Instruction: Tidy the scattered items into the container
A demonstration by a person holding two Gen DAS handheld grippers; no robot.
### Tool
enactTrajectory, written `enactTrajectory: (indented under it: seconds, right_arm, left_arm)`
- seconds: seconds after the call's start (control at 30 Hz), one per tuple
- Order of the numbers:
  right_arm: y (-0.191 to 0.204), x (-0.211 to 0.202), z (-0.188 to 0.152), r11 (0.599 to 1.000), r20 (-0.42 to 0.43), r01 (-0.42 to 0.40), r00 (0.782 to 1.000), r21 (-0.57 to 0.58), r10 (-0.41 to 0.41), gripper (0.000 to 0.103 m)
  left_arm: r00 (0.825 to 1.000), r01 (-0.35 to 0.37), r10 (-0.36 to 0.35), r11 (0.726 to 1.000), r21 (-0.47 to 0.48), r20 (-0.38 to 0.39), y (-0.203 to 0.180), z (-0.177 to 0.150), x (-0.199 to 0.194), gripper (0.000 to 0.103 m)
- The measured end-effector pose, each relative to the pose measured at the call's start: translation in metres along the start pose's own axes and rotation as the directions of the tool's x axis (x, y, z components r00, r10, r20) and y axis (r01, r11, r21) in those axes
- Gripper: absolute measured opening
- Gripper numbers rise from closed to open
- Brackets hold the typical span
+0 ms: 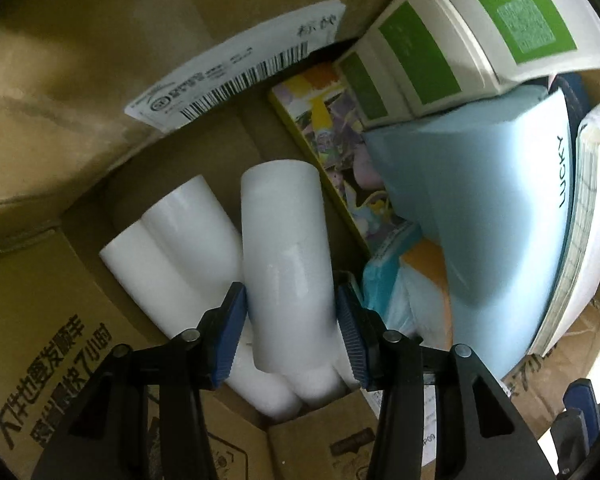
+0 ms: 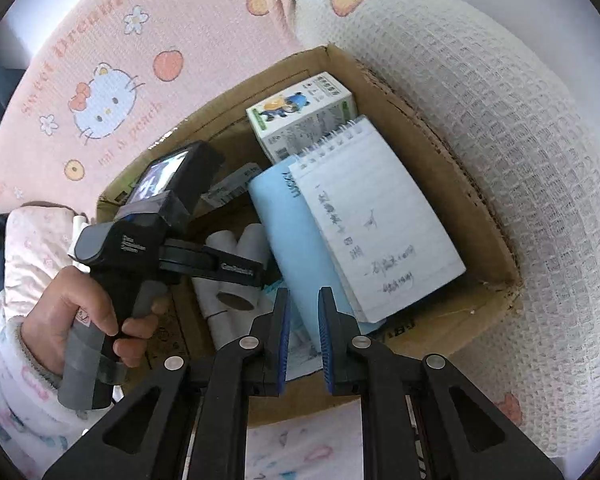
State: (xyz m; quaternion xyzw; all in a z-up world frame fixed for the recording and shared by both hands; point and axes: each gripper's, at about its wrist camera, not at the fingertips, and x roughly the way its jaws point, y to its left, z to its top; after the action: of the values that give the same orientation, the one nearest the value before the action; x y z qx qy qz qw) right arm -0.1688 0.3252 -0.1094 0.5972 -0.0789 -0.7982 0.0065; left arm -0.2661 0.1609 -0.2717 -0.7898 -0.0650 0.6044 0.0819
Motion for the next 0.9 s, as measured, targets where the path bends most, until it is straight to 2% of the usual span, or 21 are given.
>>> enactTrajectory:
  seconds: [0.13, 0.27, 0.37, 0.47, 0.57, 0.77, 0.9]
  right_arm:
    - [-0.005, -0.001, -0.001, 1.0, -0.01, -0.006, 1.0, 0.014, 0.006, 0.011]
    - [-0.004, 0.008, -0.001, 1.0, -0.011, 0.007, 1.0, 0.018, -0.007, 0.011]
    - [-0.002, 0.004, -0.002, 1.0, -0.015, 0.016, 1.0, 0.008, -0.016, 0.011]
    - [0.003, 0.006, -0.003, 1.0, -0.03, 0.002, 1.0, -0.009, -0.002, 0.011]
    - [0.008, 0.011, -0.005, 1.0, -0.044, 0.003, 0.999, -0.022, -0.004, 0.012]
    - [0.016, 0.02, -0.007, 0.999, -0.075, -0.02, 0.997, -0.048, 0.016, 0.012]
    - [0.022, 0.029, -0.012, 0.998, -0.101, -0.028, 0.995, -0.064, 0.021, 0.012]
  left_arm:
    - [0.997, 0.021, -0.016, 0.998, -0.059, 0.078, 0.005, -0.004, -0.013, 0.049]
    - [0.981, 0.069, -0.039, 0.986, -0.153, 0.188, 0.015, -0.006, -0.028, 0.049]
    - [0.972, 0.071, -0.025, 0.979, -0.193, 0.232, 0.015, -0.009, -0.03, 0.049]
    - [0.977, 0.035, 0.009, 0.979, -0.202, 0.214, 0.012, -0.007, -0.024, 0.049]
    - [0.982, 0.031, 0.013, 0.974, -0.226, 0.191, 0.014, -0.006, -0.018, 0.049]
    - [0.984, 0.025, 0.011, 0.98, -0.196, 0.179, 0.012, -0.009, -0.022, 0.049]
    - [0.988, 0.082, -0.047, 0.968, -0.238, 0.147, 0.016, -0.012, -0.021, 0.049]
